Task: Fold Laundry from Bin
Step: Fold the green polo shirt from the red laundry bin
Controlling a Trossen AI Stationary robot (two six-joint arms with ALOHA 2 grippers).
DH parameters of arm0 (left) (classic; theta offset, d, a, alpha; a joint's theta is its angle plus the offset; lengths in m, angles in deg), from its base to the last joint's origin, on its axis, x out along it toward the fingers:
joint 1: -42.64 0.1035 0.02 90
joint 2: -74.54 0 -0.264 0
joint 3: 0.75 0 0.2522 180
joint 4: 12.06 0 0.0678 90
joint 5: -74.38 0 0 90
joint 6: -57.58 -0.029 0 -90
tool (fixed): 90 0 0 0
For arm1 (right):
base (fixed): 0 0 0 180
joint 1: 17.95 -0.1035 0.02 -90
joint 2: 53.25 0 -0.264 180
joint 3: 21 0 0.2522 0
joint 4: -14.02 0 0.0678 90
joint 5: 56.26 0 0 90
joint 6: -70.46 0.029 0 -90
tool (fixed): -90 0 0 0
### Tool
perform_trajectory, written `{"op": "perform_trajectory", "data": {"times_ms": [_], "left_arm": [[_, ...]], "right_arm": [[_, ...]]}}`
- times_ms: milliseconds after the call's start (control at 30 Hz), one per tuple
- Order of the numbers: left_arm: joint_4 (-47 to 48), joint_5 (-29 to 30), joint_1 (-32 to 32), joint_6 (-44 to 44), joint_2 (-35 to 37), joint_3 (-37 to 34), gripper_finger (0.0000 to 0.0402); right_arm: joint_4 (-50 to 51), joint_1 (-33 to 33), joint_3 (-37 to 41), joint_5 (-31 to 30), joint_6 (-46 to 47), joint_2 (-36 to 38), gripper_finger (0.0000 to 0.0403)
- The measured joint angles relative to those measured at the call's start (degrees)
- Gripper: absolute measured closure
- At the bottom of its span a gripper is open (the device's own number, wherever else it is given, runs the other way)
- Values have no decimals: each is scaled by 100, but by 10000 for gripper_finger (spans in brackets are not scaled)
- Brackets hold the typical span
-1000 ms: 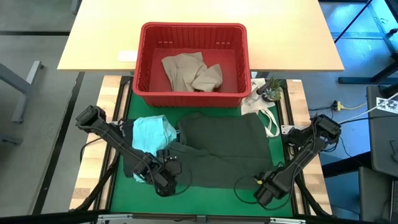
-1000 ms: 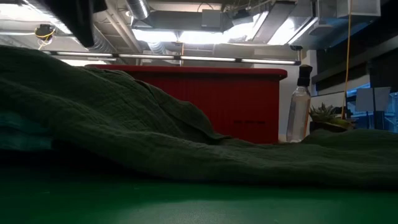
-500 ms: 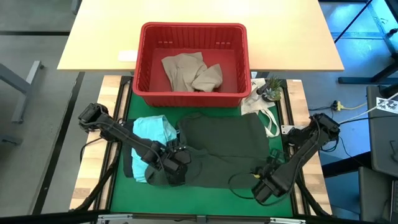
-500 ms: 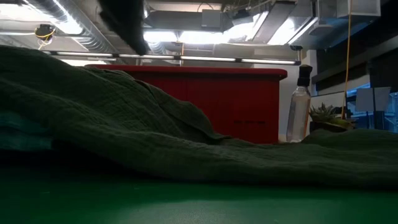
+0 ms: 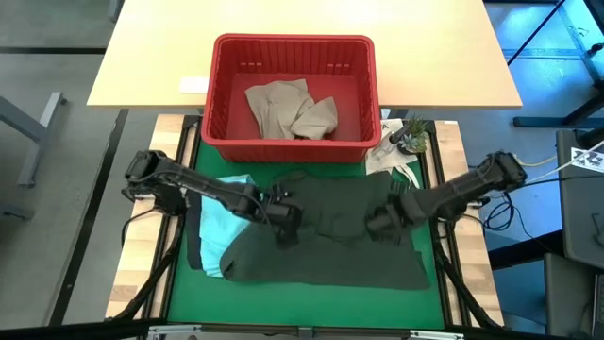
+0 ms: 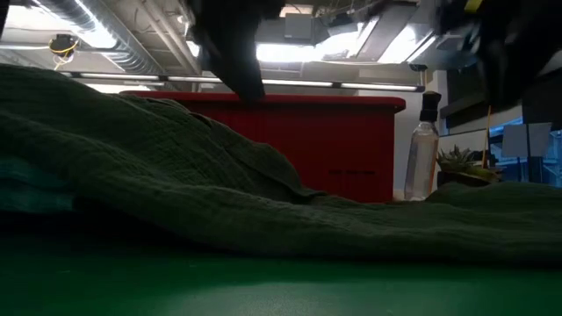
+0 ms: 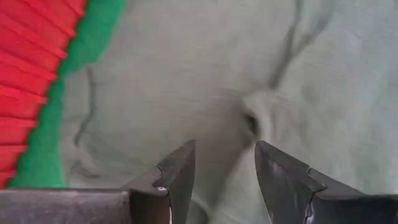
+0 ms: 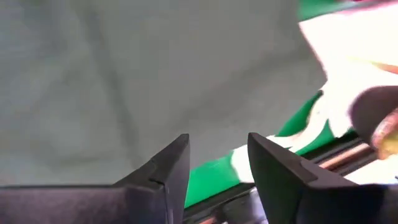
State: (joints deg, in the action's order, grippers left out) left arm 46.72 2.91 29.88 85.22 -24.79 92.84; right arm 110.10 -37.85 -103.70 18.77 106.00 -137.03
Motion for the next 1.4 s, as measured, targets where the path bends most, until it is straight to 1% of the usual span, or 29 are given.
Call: {"op": "perform_trajectory", "data": {"times_ms": [100, 200, 333, 433, 633, 733, 900, 1000, 1133, 1267, 1333, 1400], "left_arm": [[-83, -6, 244, -163, 0, 0, 243], [-259, -10, 415, -338, 0, 0, 243], [-429, -45, 559, -481, 0, 0, 243], [-488, -85, 619, -560, 0, 0, 243], [-517, -172, 638, -577, 0, 0, 243], [-517, -176, 635, -577, 0, 0, 243], [-519, -174, 636, -577, 0, 0, 243], [-519, -175, 636, -579, 0, 0, 243], [-519, -174, 636, -579, 0, 0, 243], [-521, -174, 636, -579, 0, 1, 243], [-521, -173, 636, -580, 0, 2, 243], [-521, -172, 636, -581, 0, 2, 243]], "right_arm": [[-584, 598, 783, -300, -500, 364, 242], [-1427, 1220, 1520, -293, -1098, 620, 242], [-2379, 2013, 2195, -354, -1698, 778, 242], [-2931, 2555, 2449, -438, -2205, 778, 242], [-3601, 3336, 2497, -432, -3081, 778, 242], [-3648, 3693, 2497, -227, -3415, 778, 242], [-3631, 4206, 2495, -186, -3453, 778, 242], [-3650, 4416, 2493, 52, -3458, 778, 242], [-3641, 4645, 2497, 189, -3542, 774, 242], [-3632, 4832, 2499, 520, -3589, 772, 242], [-3637, 4859, 2499, 551, -3592, 772, 242], [-3646, 4856, 2499, 455, -3597, 751, 242]]}}
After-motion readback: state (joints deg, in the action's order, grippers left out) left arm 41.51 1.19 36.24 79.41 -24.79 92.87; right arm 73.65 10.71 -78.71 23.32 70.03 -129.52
